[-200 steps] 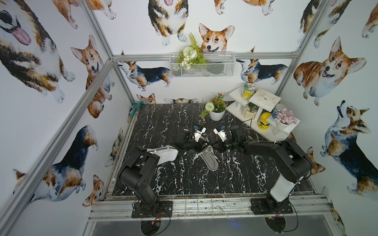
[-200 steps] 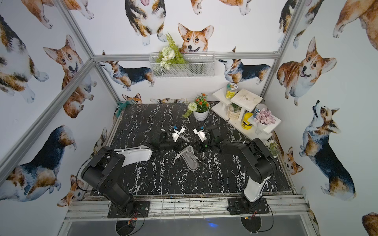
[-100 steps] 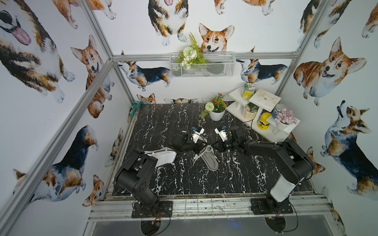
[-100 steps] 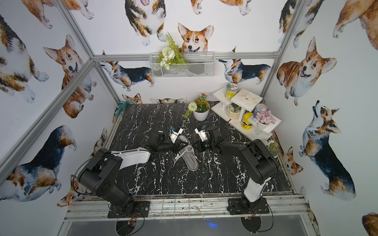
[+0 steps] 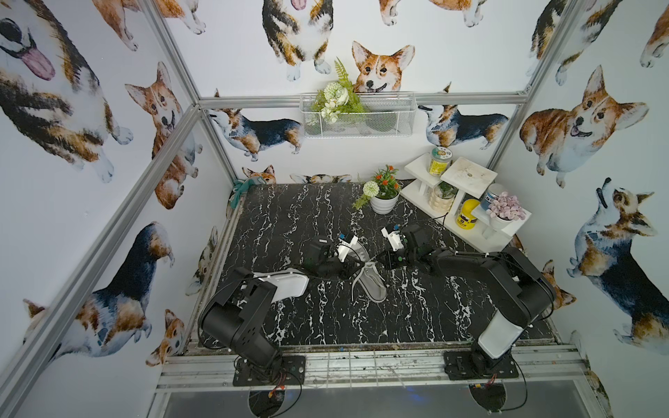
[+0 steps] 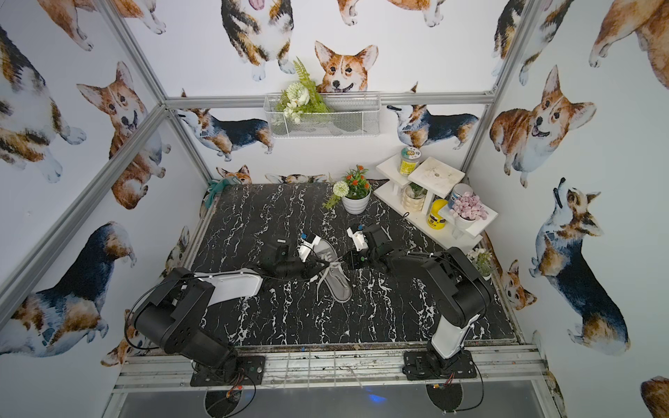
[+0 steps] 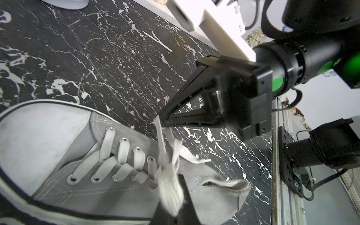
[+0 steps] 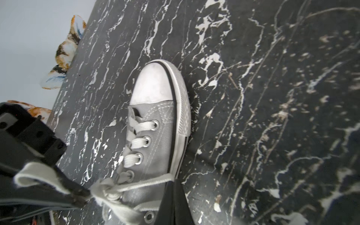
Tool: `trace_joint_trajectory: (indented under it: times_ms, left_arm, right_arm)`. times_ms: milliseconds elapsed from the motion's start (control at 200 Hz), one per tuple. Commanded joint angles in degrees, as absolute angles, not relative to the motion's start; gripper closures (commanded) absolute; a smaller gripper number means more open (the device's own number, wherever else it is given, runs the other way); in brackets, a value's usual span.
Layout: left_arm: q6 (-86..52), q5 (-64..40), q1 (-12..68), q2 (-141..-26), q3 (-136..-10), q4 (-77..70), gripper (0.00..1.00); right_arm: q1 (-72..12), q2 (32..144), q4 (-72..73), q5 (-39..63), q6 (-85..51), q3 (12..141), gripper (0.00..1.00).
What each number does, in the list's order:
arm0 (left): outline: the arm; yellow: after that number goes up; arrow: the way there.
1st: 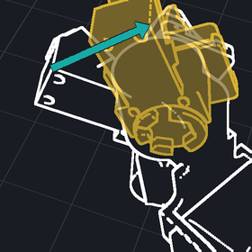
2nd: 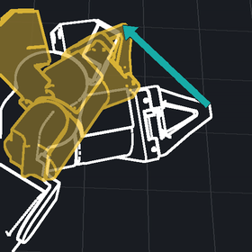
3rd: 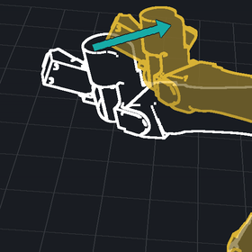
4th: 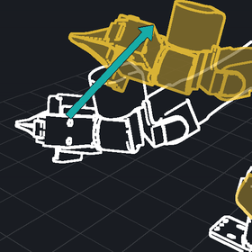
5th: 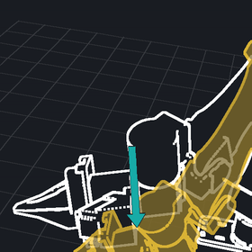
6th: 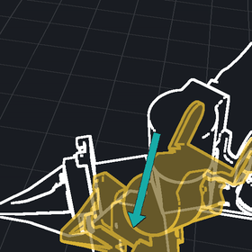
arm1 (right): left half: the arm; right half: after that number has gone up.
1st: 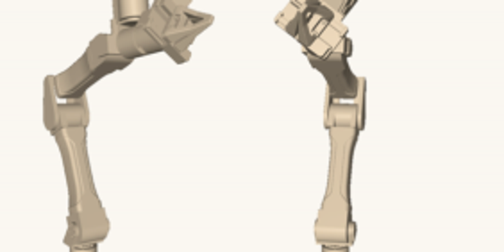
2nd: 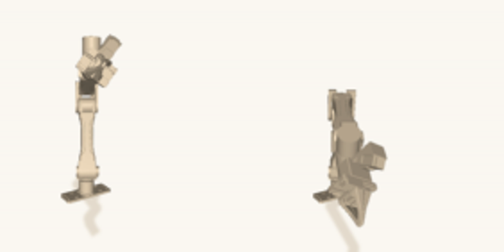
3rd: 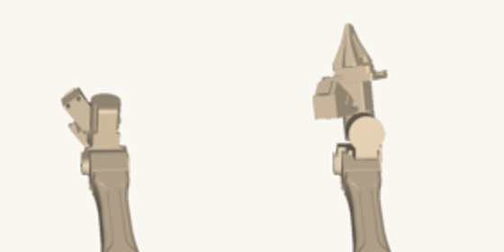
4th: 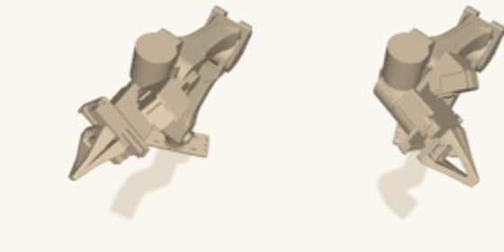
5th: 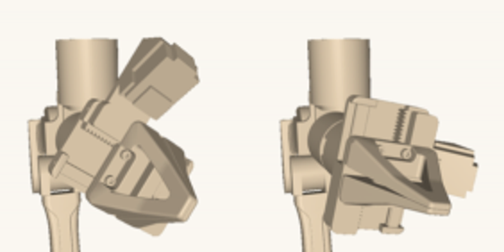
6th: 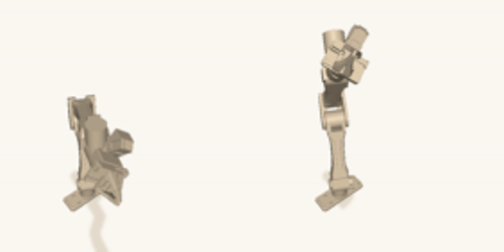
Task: Tie the shoes
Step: Tie the shoelace on the shoe.
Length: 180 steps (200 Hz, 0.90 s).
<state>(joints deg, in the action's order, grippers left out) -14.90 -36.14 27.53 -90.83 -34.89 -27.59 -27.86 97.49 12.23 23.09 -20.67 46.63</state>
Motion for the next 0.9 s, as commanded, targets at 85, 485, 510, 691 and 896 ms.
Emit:
trace_joint_trajectory:
  times_ms: [85,485,510,691,896]
  left_arm:
    - [-16.42,-36.36,27.07,-90.26,-33.15,-30.12,1.0]
    - [-17.82,-37.52,25.58,-90.67,-30.88,-31.7,1.0]
    - [-17.92,-37.71,25.58,-90.85,-30.98,-31.79,1.0]
    - [-18.45,-38.58,25.58,-91.91,-31.63,-32.47,1.0]
    - [-19.22,-38.49,25.58,-91.84,-31.79,-32.56,1.0]
  right_arm:
    - [-27.98,97.33,9.15,18.02,-21.62,47.23,1.0]
    - [-27.95,97.75,8.52,18.71,-20.63,47.97,1.0]
    - [-28.01,97.77,8.61,19.18,-20.42,48.06,1.0]
    - [-27.99,97.56,8.21,21.34,-18.97,48.61,0.98]
    - [-27.08,95.41,5.03,20.74,-17.12,48.87,0.67]
